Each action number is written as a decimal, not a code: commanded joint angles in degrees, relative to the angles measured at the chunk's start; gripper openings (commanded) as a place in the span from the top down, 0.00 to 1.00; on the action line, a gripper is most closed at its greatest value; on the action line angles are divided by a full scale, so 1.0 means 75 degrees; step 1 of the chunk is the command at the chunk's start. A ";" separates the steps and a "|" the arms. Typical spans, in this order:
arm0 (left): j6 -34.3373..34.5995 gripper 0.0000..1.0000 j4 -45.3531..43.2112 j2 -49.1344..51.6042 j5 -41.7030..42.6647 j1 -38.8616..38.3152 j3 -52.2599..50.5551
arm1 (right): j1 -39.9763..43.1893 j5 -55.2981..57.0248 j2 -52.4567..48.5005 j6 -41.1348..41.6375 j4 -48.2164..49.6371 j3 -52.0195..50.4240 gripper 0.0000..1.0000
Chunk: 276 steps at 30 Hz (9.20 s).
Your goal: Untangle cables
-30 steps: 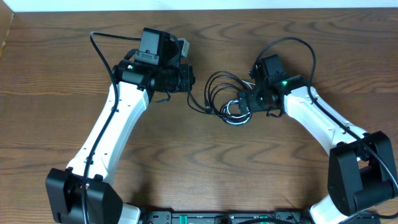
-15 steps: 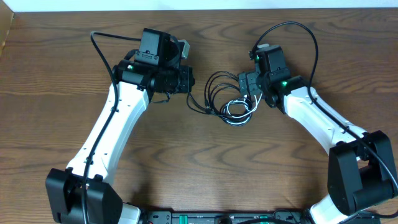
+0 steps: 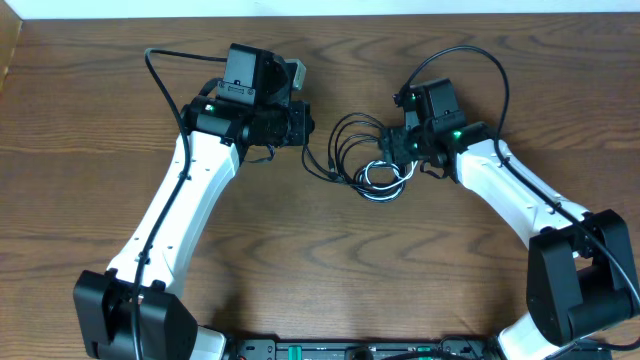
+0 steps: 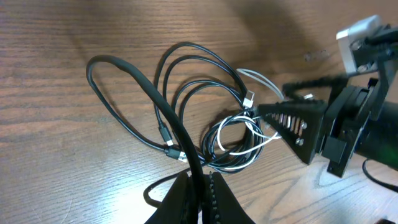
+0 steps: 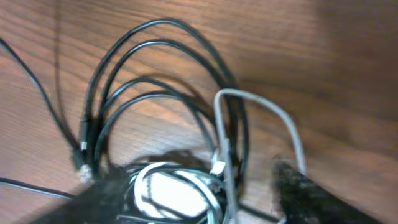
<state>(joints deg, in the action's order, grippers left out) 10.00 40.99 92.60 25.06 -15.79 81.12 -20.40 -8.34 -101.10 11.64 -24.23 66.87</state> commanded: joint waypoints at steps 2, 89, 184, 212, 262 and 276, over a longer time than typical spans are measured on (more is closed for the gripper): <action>-0.0184 0.92 -0.0026 0.0184 -0.0093 0.0009 -0.0044 | -0.0058 -0.0283 -0.0038 0.0219 -0.0332 0.0012 0.59; -0.0187 0.71 0.0289 0.0216 -0.0096 0.0009 -0.0044 | 0.2084 -0.7160 -0.1574 -0.2527 -0.3054 0.3398 0.99; 0.0058 0.79 -0.4470 0.4322 -0.0460 -0.2643 -0.0044 | 0.3896 -0.1874 0.0583 -0.1020 -0.5651 0.4689 0.50; 0.0749 0.92 -0.2212 0.0525 0.0152 -0.1565 0.0388 | 0.1920 -0.2658 0.0580 -0.1682 -0.4185 0.3483 0.32; 0.1279 0.93 -0.2055 -0.1521 -0.0175 0.1032 0.0425 | 0.2119 0.0778 -0.1641 0.1530 -0.3716 0.3223 0.97; 0.0868 0.92 -0.1081 -0.1253 0.0539 0.1000 0.0417 | 0.2066 -0.5015 -0.1512 -0.2075 -0.3246 0.3238 0.99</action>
<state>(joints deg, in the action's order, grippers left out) 19.03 32.73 81.38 25.15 -6.44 83.72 -3.70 -32.97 -113.32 1.96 -49.19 91.11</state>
